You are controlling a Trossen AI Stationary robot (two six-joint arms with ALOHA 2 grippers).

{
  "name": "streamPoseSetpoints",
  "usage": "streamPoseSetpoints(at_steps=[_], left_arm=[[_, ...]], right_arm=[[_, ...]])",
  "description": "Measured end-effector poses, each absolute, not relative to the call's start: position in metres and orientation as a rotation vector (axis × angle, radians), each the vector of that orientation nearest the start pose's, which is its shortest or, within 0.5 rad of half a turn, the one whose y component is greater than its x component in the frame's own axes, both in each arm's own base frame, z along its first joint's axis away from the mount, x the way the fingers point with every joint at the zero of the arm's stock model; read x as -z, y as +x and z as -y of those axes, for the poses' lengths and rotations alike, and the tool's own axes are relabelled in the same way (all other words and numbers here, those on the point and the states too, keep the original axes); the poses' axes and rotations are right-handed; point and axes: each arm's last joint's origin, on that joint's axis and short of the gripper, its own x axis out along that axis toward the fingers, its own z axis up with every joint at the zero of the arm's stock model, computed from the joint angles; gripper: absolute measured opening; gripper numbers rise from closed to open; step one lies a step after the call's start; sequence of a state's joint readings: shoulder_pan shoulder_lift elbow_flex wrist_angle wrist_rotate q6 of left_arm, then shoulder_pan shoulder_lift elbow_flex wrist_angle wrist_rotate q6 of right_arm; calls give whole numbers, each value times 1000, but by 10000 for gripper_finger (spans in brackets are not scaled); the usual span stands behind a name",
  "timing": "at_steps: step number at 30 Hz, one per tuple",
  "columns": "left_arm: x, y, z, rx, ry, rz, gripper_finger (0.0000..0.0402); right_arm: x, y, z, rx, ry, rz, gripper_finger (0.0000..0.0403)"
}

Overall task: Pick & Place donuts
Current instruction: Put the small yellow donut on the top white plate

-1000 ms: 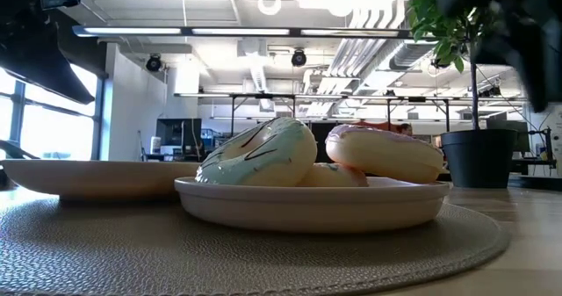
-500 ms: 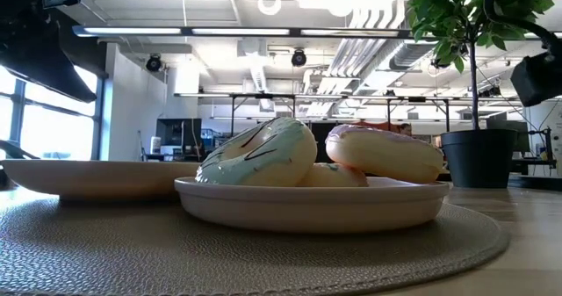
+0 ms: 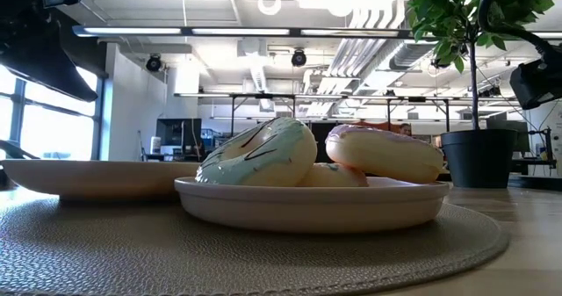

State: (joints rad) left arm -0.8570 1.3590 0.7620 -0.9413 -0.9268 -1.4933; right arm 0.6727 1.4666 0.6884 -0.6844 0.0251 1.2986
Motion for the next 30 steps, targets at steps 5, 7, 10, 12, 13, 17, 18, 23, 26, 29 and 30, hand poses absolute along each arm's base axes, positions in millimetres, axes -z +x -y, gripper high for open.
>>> streamPoseSetpoints(at_steps=[5, 7, 10, 12, 13, 17, 18, 23, 26, 29, 30], left_arm=[[-188, 151, 139, -653, -187, -629, 138], [-188, 151, 139, -653, -187, -629, 138], [-188, 151, 139, -654, -186, -626, 138], [-189, 151, 139, -654, -185, -621, 138], [-189, 151, 139, -654, -185, -621, 138], [-189, 151, 139, -655, -184, -618, 138], [-189, 151, 139, -655, -183, -615, 138], [-190, 152, 139, -657, -178, -582, 138], [-190, 152, 139, -659, -172, -560, 138], [-191, 152, 138, -662, -168, -542, 138], [-191, 152, 138, -664, -163, -531, 138]], right_arm=[[-145, 176, -139, 402, 563, -1422, 8], [-155, 183, -144, 375, 557, -1390, 4], [-179, 199, -154, 304, 549, -1281, 7], [-200, 212, -159, 245, 505, -1199, 4], [-212, 218, -162, 217, 471, -1143, 3], [-260, 243, -163, 195, 248, -857, 3], [-270, 250, -161, 205, 190, -785, 3], [-285, 300, -151, 144, -16, -500, 1], [-271, 340, -146, 18, -88, -384, 1], [-244, 375, -138, -68, -99, -337, 1], [-236, 385, -134, -71, -90, -336, 1]])
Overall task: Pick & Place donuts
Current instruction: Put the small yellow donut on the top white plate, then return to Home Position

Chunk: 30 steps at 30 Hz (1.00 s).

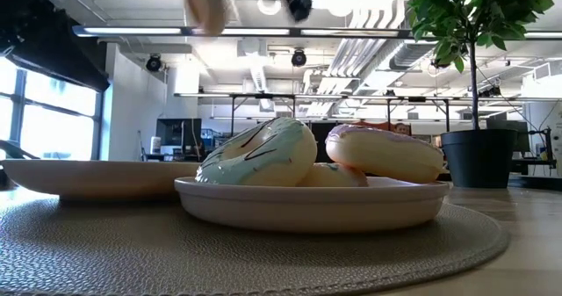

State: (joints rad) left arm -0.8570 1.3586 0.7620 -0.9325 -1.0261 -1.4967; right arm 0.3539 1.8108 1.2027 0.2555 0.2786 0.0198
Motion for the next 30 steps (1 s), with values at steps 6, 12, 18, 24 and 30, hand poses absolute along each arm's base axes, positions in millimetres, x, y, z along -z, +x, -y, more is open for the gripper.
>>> streamPoseSetpoints(at_steps=[6, 12, 18, 24, 30], left_arm=[[-192, 153, 138, -668, -153, -487, 138], [-192, 153, 138, -668, -155, -487, 138], [-192, 153, 138, -667, -158, -494, 138], [-192, 153, 138, -667, -158, -493, 138], [-192, 154, 139, -666, -160, -489, 138]], right_arm=[[-198, 445, -118, -21, -64, -368, 0], [-171, 484, -127, -49, -84, -486, 0], [-148, 500, -131, -80, -101, -576, 3], [-144, 500, -128, -50, -123, -600, 39], [-155, 505, -126, -42, -113, -552, 96]])
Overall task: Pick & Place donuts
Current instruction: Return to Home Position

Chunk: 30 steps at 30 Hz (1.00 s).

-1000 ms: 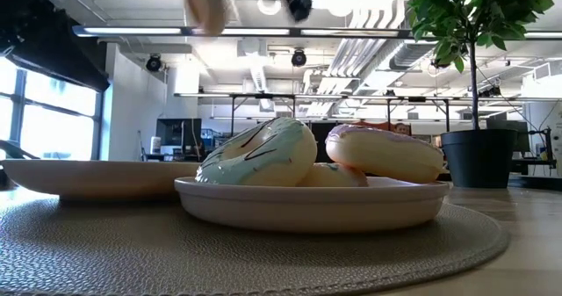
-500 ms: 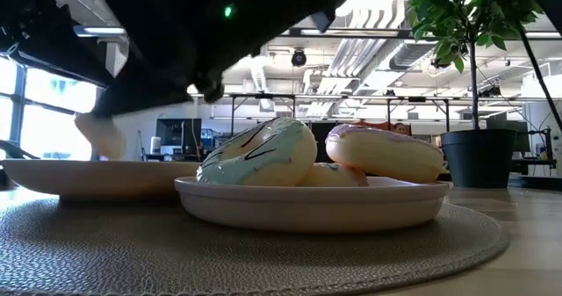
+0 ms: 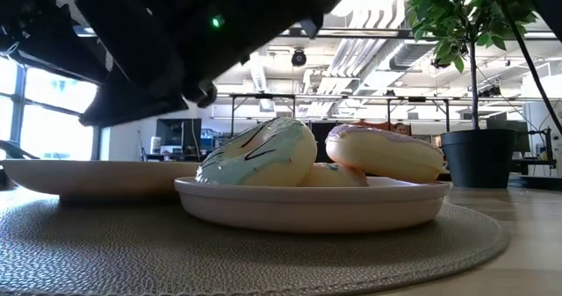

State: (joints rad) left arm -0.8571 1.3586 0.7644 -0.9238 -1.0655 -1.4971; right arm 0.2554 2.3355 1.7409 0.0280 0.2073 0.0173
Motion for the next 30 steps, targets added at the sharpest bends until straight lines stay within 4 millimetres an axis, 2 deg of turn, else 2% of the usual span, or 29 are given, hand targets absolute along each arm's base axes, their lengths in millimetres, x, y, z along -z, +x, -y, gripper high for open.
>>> streamPoseSetpoints(at_steps=[4, 8, 12, 16, 18, 21, 24, 27, 30], left_arm=[[-204, 156, 142, -665, -155, -489, 138], [-231, 158, 143, -669, -133, -499, 138], [-267, 154, 138, -684, -81, -485, 138], [-310, 142, 124, -693, -49, -431, 138], [-329, 133, 113, -689, -65, -429, 138], [-347, 117, 95, -641, -123, -419, 138], [-350, 96, 74, -596, -186, -440, 138], [-336, 78, 58, -541, -222, -423, 138], [-307, 69, 51, -456, -279, -337, 138]], right_arm=[[-173, 503, -125, -65, -204, -628, 112], [-226, 486, -119, -14, -290, -749, 113], [-278, 453, -108, 76, -354, -833, 113], [-332, 411, -95, 166, -370, -848, 113], [-348, 386, -90, 210, -341, -859, 113], [-350, 347, -83, 268, -313, -855, 113], [-339, 301, -83, 265, -251, -797, 113], [-320, 254, -85, 225, -151, -670, 113], [-297, 214, -83, 166, -69, -523, 113]])
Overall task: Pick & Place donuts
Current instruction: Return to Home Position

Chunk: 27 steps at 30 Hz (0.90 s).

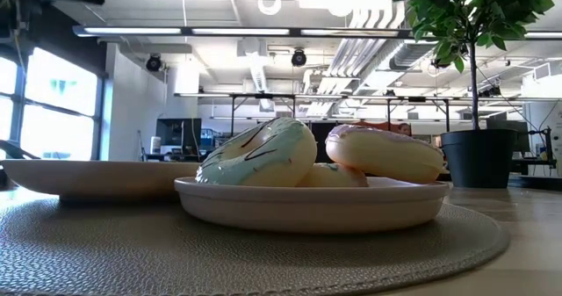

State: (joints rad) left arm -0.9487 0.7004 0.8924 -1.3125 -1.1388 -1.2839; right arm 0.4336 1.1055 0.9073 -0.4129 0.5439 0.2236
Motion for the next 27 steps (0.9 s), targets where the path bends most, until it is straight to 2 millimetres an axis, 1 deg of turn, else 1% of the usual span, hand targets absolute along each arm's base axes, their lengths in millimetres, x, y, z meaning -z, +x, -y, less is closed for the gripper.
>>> streamPoseSetpoints(at_steps=[2, 4, 6, 7, 9, 11, 14, 16, 18, 22, 24, 27], left_arm=[[-285, 69, 54, -388, -345, -290, 138], [-260, 72, 59, -328, -362, -261, 138], [-238, 75, 62, -275, -350, -237, 138], [-229, 75, 63, -252, -342, -221, 138], [-218, 74, 62, -208, -341, -193, 138], [-214, 73, 57, -202, -321, -163, 138], [-213, 70, 48, -235, -290, -137, 138], [-215, 66, 40, -254, -284, -111, 138], [-219, 62, 33, -237, -269, -93, 138], [-223, 55, 22, -196, -233, -57, 138], [-226, 55, 21, -216, -212, -52, 138], [-225, 57, 22, -170, -179, -72, 138]], right_arm=[[-282, 193, -79, 130, -22, -426, 113], [-267, 174, -74, 92, 15, -328, 113], [-251, 160, -69, 40, 55, -247, 113], [-243, 154, -66, 14, 68, -207, 113], [-232, 144, -62, -30, 91, -123, 113], [-222, 135, -58, -53, 94, -63, 113], [-213, 125, -53, -78, 52, -29, 113], [-213, 119, -51, -102, 30, 2, 113], [-211, 115, -49, -125, -2, 25, 113], [-213, 106, -44, -114, -47, 52, 113], [-212, 102, -42, -99, -45, 48, 113], [-209, 98, -39, -82, -56, 18, 113]])
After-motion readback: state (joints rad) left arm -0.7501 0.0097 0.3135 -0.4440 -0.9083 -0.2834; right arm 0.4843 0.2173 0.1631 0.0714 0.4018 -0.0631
